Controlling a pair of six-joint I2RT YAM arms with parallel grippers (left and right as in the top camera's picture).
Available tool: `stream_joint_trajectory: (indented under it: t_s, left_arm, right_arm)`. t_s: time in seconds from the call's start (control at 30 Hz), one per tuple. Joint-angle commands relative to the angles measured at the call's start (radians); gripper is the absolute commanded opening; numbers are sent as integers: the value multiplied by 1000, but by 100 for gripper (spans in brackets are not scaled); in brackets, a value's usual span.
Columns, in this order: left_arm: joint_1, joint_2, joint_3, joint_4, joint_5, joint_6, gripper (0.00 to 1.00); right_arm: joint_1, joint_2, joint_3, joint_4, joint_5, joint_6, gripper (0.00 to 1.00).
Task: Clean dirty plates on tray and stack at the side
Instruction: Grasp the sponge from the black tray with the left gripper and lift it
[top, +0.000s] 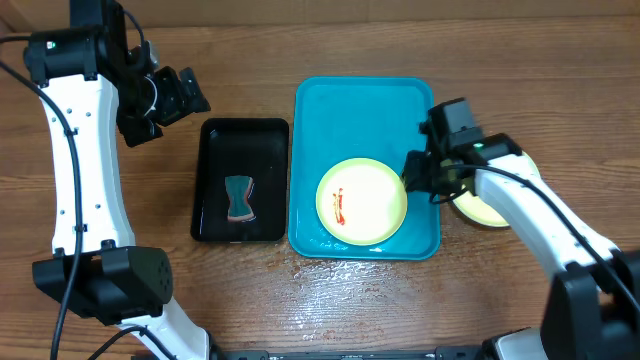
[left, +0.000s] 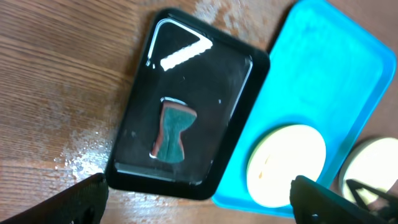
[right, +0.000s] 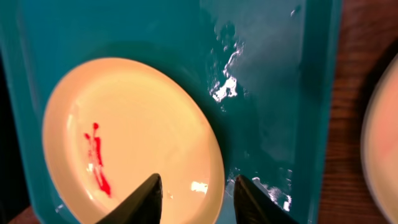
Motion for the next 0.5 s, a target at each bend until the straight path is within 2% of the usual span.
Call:
stream_joint_trajectory:
  t_s: [0.0, 0.13, 0.3, 0.47]
  left_arm:
    - [-44, -21, 16, -30, 23, 100, 89]
    - [-102, -21, 4, -79, -113, 88, 81]
    - [-167, -19, -100, -97, -261, -46, 78]
    - [-180, -19, -337, 30, -239, -101, 79]
  right_arm:
    - [-19, -71, 42, -31, 4, -84, 40]
    - [-19, -65, 38, -79, 21, -84, 40]
    - [-19, -65, 19, -88, 21, -84, 43]
    - [-19, -65, -9, -89, 21, -84, 45]
